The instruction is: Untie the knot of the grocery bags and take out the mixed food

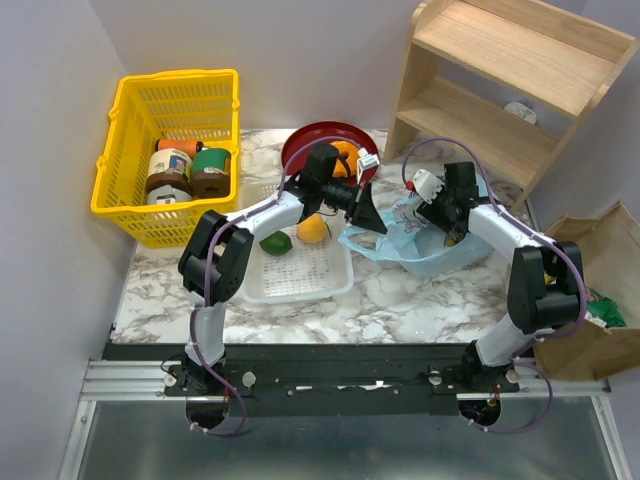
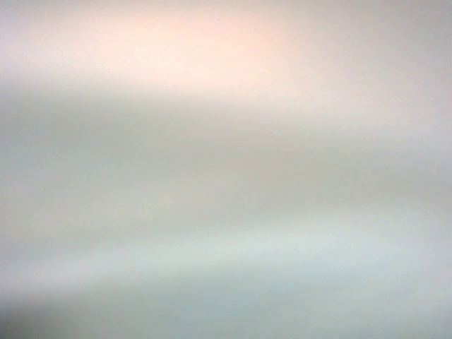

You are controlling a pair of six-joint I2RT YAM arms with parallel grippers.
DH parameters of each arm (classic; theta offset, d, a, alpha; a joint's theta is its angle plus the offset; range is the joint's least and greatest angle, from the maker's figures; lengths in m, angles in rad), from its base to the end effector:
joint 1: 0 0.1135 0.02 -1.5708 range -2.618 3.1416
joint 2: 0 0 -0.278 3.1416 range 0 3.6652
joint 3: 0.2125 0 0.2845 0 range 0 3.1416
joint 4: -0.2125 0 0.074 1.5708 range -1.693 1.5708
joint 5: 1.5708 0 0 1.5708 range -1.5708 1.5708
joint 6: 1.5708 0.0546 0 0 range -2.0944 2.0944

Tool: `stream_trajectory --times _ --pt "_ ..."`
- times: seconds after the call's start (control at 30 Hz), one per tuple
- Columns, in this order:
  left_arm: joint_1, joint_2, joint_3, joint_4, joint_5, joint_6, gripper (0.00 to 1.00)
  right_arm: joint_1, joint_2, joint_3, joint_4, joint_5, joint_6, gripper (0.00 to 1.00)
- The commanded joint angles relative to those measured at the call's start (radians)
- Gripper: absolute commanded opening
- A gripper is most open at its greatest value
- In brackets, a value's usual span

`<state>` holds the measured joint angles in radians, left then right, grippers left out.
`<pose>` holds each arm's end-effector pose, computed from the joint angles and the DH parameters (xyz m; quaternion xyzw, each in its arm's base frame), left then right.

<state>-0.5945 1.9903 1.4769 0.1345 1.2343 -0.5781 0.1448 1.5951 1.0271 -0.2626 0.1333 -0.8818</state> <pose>0.3774 -0.3174 0.2490 0.3304 0.6723 -0.6522 0.1163 0.3769 0.0476 0.1978 -0.4358 0.8222 -0.1879 0.3143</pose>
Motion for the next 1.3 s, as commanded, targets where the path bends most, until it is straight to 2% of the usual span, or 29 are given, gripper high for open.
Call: stream_trajectory --times 0.0,0.03,0.07,0.13,0.17,0.27,0.37,0.63,0.7,0.93,1.03,1.07,1.2,1.27 --pt "0.007 0.019 0.014 0.019 0.037 -0.014 0.0 -0.011 0.101 0.073 -0.002 -0.081 -0.062 0.71" --pt "0.007 0.016 0.014 0.019 0.031 -0.014 0.0 -0.011 0.124 0.097 -0.032 -0.093 -0.069 0.67" --pt "0.007 0.016 0.014 0.017 0.028 -0.014 0.0 -0.013 0.129 0.103 -0.041 -0.11 -0.066 0.58" --pt "0.007 0.016 0.014 0.013 0.024 -0.008 0.0 -0.013 0.124 0.116 -0.064 -0.127 -0.057 0.5" --pt "0.007 0.015 0.016 0.011 0.022 -0.006 0.0 -0.013 0.108 0.119 -0.114 -0.2 -0.063 0.4" --pt "0.007 0.015 0.023 -0.016 0.005 0.026 0.0 -0.013 0.053 0.11 -0.2 -0.294 -0.062 0.21" --pt "0.007 0.013 0.028 -0.036 0.001 0.046 0.0 -0.011 -0.007 0.091 -0.252 -0.351 -0.011 0.11" --pt "0.004 -0.019 0.017 -0.093 -0.052 0.116 0.0 -0.013 -0.303 0.111 -0.513 -0.652 0.122 0.03" --pt "-0.001 -0.027 0.02 -0.114 -0.061 0.139 0.0 -0.011 -0.346 0.134 -0.575 -0.736 0.168 0.03" --pt "-0.004 -0.048 0.026 -0.159 -0.085 0.182 0.0 -0.011 -0.426 0.254 -0.661 -0.86 0.323 0.04" --pt "-0.004 -0.074 0.046 -0.191 -0.105 0.195 0.26 -0.013 -0.439 0.329 -0.659 -0.882 0.388 0.04" --pt "-0.004 -0.084 0.068 -0.194 -0.104 0.195 0.39 -0.011 -0.44 0.368 -0.659 -0.882 0.408 0.03" --pt "-0.002 -0.143 0.152 -0.271 -0.123 0.25 0.53 -0.013 -0.448 0.433 -0.658 -0.896 0.445 0.02" --pt "-0.001 -0.186 0.216 -0.344 -0.174 0.347 0.6 -0.01 -0.448 0.456 -0.659 -0.911 0.454 0.01"
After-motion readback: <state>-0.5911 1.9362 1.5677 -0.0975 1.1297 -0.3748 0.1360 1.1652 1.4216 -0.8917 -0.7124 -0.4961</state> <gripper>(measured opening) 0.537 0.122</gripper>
